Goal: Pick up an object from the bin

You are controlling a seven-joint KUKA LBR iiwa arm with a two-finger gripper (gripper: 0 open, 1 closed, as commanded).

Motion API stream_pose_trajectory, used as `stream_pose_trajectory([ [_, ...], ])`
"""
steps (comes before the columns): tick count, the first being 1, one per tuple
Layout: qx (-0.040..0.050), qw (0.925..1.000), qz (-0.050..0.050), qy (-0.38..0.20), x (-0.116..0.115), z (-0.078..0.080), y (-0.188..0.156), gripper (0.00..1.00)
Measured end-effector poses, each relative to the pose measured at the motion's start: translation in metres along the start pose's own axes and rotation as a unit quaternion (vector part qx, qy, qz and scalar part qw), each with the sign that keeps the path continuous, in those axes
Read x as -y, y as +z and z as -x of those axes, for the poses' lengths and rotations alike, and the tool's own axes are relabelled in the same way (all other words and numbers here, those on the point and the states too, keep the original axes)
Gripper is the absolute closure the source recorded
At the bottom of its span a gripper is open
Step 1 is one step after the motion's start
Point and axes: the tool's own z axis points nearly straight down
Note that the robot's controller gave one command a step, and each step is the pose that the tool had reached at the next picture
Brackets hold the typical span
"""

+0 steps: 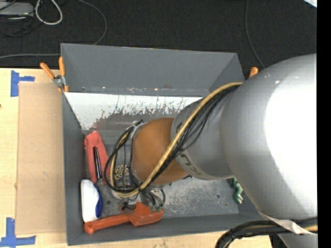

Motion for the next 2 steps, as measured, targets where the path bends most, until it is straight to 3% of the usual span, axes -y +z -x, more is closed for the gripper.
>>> stream_pose_trajectory([
  [2, 0.0, 1.0, 0.0, 0.001, 0.0, 0.0, 0.0001, 1.0],
])
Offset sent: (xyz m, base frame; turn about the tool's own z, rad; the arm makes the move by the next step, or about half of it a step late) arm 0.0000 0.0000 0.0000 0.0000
